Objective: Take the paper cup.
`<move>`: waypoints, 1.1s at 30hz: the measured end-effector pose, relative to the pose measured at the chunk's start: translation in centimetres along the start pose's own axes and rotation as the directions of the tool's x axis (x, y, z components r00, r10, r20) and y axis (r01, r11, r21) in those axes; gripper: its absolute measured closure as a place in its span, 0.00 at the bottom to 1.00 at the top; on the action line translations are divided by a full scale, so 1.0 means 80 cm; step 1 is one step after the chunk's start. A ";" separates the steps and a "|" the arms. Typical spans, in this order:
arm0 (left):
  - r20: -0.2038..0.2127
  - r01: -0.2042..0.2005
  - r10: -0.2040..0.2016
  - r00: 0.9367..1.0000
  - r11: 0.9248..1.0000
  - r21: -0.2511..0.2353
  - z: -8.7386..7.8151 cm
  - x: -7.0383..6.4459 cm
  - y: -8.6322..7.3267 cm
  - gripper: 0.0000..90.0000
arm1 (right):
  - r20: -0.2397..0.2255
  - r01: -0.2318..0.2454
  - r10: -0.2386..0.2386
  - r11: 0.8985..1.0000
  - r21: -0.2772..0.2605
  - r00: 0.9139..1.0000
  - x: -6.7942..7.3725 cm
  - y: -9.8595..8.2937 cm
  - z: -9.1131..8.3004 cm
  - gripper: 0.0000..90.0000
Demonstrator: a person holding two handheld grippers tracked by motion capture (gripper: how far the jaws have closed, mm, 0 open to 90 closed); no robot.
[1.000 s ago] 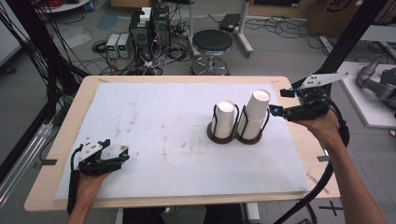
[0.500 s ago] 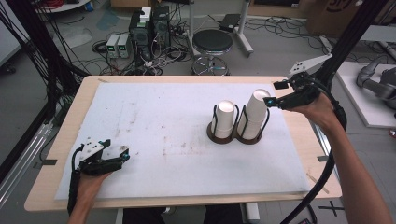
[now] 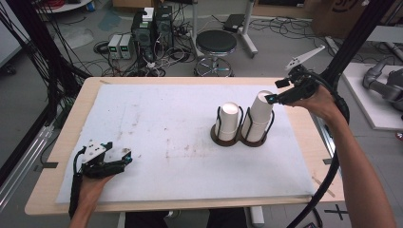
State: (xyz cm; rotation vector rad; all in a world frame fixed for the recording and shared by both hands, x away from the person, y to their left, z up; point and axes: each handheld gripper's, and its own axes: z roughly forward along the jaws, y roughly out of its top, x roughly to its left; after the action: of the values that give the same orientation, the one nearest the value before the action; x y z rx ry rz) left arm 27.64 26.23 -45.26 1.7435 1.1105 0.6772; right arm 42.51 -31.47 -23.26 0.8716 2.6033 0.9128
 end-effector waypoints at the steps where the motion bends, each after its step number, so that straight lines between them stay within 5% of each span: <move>1: 0.000 -0.001 0.001 1.000 1.000 0.001 0.000 0.000 0.000 0.19 | -0.005 -0.005 0.005 1.000 0.007 1.000 -0.001 0.001 0.001 0.22; 33: 0.004 -0.019 0.019 1.000 1.000 0.005 0.000 -0.002 0.000 0.19 | -0.013 0.019 -0.017 0.984 0.177 1.000 0.004 0.007 0.044 0.22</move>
State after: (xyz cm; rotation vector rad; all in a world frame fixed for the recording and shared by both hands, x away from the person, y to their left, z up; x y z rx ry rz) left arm 27.60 26.04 -45.25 1.7609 1.0953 0.6826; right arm 43.90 -29.24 -25.64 0.8861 2.7302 0.6910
